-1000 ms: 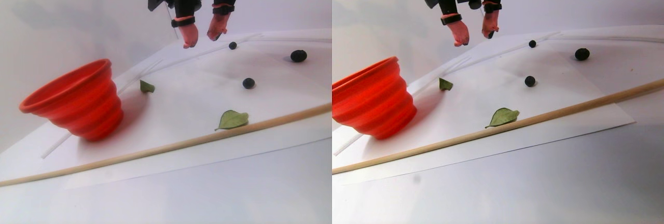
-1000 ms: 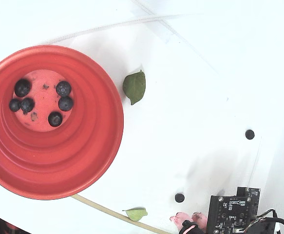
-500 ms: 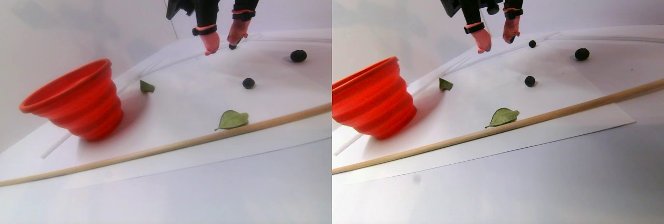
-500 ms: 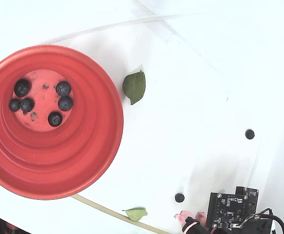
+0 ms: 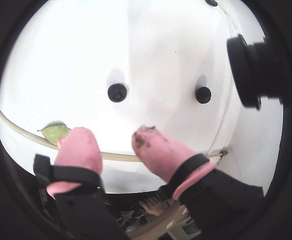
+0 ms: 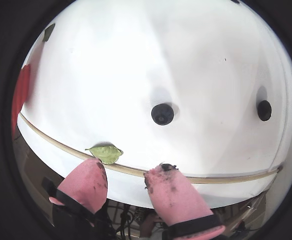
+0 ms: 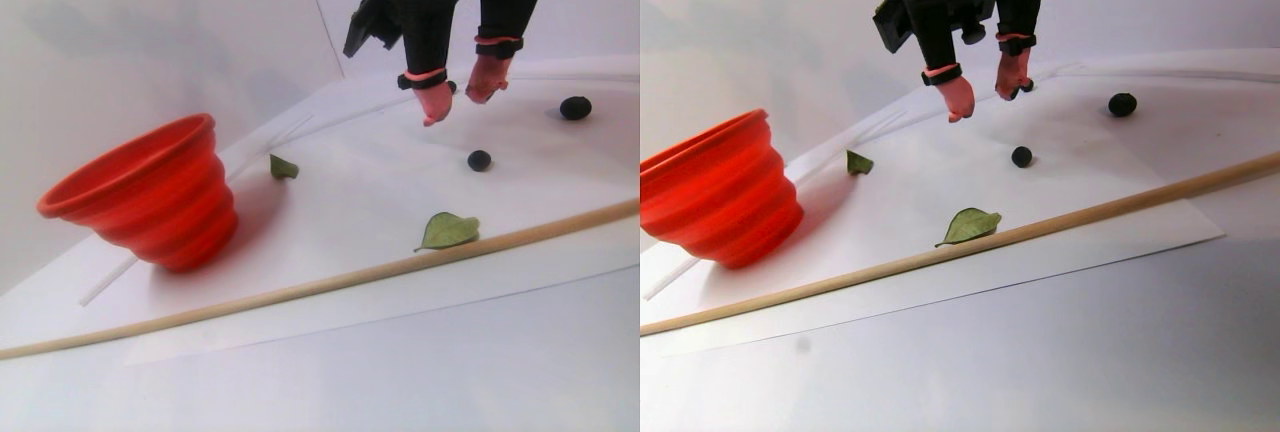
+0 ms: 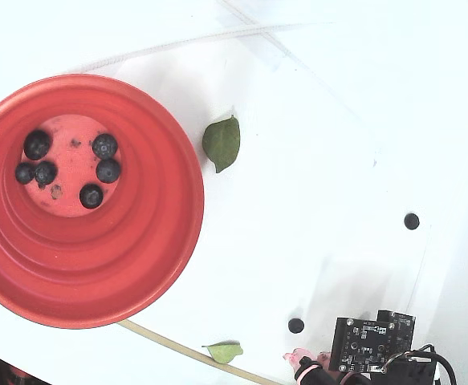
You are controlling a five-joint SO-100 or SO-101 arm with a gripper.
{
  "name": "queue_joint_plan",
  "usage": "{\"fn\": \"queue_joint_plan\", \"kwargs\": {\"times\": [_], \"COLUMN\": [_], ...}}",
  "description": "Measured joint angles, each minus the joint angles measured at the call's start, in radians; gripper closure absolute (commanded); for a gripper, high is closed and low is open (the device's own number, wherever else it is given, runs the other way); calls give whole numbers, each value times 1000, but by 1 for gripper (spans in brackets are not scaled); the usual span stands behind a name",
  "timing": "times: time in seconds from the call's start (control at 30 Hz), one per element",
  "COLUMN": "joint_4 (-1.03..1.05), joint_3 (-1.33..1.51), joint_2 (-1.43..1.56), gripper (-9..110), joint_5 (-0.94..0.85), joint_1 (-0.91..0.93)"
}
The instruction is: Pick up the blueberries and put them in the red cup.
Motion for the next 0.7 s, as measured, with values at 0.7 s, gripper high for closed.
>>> {"fn": "queue_joint_plan", "kwargs": {"times": [0.7], "joint_4": [-219], "joint_3": [-38], "joint_2": [-275], "gripper": [85], "joint_5": [9], "joint_1": [25]}}
